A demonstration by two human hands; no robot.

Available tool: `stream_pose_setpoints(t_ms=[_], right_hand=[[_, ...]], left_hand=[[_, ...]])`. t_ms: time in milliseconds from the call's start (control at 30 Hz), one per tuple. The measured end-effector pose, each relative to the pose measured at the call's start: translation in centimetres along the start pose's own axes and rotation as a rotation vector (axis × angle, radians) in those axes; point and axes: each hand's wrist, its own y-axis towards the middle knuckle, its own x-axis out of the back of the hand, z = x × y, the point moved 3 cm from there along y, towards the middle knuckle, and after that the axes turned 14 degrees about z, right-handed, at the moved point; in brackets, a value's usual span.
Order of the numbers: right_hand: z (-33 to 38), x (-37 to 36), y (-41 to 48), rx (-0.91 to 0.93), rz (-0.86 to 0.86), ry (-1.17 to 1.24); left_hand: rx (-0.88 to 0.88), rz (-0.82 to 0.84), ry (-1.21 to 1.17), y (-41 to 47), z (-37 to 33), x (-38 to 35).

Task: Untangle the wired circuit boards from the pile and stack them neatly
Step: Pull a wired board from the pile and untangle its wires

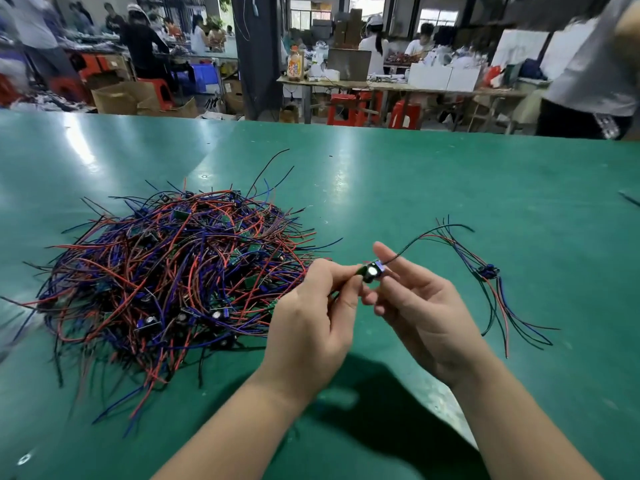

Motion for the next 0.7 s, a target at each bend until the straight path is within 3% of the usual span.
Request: stream_pose_setpoints(t_ms=[133,233,467,567,700], right_hand=[[0.2,0.5,-0.1,-0.006,-0.178,-0.033],[0.3,0.6,0.0,0.004,-0.255,0.021],[0.5,1.2,0.0,-0.025,-0.389,0.181],[0.2,1.2,0.1,-0.08,-0.364,0.188],[-0.4,1.1,0.0,-0.179,-0.312,0.057]], left_hand=[[0.451,0.088,-0.58,0.2,0.9,-1.1],[0.624,0.189,-0.831,0.3,1.3,-1.7],[0.838,0.39,-0.993,-0.2,1.0,-2.6],[0.916,0.36,-1.023,-0.3,1.2,-2.6],[0.857,0.273,-0.93,-0.2,1.7,-2.2]])
